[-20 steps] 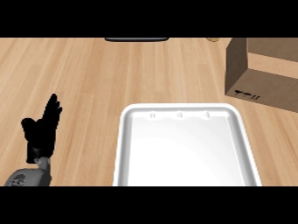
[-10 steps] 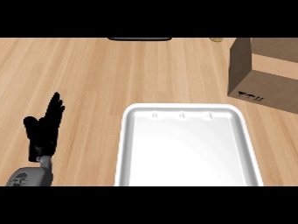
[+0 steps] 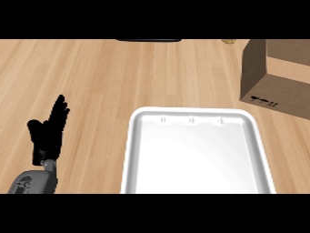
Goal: Pick the cupcake from the tray and place it in the cardboard box
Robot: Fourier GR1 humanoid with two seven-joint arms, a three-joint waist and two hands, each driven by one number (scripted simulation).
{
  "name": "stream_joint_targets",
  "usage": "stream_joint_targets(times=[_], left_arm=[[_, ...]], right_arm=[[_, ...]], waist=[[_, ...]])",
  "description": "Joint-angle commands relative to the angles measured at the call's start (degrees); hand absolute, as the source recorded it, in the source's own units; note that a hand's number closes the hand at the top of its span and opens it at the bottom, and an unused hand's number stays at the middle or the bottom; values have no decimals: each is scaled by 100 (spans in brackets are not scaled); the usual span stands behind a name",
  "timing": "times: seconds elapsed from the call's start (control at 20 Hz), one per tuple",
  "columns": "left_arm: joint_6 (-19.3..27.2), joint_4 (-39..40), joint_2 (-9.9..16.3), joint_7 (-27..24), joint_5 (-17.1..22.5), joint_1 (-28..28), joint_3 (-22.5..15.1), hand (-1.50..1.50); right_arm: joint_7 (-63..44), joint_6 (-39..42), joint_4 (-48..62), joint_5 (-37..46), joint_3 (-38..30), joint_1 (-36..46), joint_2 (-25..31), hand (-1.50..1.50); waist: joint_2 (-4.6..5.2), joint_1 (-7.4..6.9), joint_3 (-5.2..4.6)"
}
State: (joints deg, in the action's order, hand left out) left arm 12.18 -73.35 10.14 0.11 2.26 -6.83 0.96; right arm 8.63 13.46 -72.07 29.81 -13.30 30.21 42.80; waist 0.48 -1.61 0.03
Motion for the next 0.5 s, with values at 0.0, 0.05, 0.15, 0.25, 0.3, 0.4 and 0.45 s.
stream_joint_targets(times=[0.0,0.05,0.15,0.25,0.3,0.4,0.45], left_arm=[[43,139,-43,-28,-135,-163,-54,0],[-88,-145,106,127,-11,-53,30,0],[-120,-134,-38,-85,-49,243,-95,0],[-172,-421,67,198,54,99,-30,0],[-7,7,-31,88,-92,-139,-25,0],[123,-217,-197,171,-190,21,-201,0],[77,-66,-133,38,-134,-136,-73,0]], right_arm=[[691,-495,1665,424,225,859,-178,150],[511,-643,1737,804,429,1101,-110,150],[908,-1242,2257,1095,458,848,-293,150],[950,-1057,3205,825,148,1357,-259,150],[950,-1151,3426,864,173,1393,-404,150],[1015,-853,3942,805,122,1564,-335,-150],[1092,-909,4182,685,-17,1714,-427,-150]], waist=[[19,-53,3],[10,-83,2],[12,-53,4],[38,-160,10],[43,-83,6],[48,-134,11],[64,-140,11]])
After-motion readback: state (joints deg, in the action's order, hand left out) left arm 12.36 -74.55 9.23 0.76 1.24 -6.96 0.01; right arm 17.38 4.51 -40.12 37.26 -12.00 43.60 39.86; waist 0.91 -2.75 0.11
